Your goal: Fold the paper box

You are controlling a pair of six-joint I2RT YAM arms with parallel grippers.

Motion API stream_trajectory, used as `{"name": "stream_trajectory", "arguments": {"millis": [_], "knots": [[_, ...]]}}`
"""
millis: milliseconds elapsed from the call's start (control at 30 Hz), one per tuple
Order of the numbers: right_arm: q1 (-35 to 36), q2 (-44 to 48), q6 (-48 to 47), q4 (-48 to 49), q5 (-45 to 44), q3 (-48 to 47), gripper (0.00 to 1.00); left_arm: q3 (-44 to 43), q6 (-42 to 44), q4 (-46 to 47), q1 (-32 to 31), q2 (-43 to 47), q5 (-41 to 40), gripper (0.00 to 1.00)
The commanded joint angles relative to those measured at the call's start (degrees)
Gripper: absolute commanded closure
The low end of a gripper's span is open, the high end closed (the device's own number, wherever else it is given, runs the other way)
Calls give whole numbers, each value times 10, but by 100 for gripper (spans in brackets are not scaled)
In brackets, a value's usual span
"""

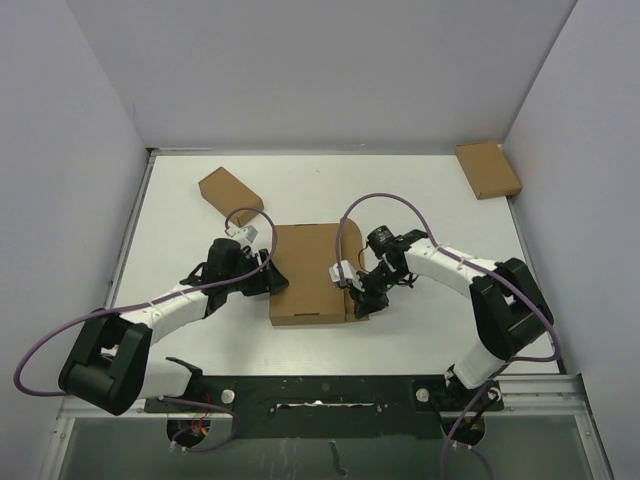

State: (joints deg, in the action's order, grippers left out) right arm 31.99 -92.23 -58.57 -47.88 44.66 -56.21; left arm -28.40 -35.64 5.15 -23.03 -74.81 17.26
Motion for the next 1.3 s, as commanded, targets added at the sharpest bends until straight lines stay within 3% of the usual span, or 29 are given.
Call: {"name": "stream_trajectory", "arguments": {"millis": [0, 767, 1267], "knots": [[4, 5, -18, 0, 20, 8, 100, 13, 13, -62, 9, -8, -43, 48], [-7, -7, 17, 20, 11, 8, 100, 16, 16, -55, 11, 2, -35, 48], [82, 1, 140, 62, -74, -62, 100, 6, 15, -67, 5, 8, -27, 50]]}}
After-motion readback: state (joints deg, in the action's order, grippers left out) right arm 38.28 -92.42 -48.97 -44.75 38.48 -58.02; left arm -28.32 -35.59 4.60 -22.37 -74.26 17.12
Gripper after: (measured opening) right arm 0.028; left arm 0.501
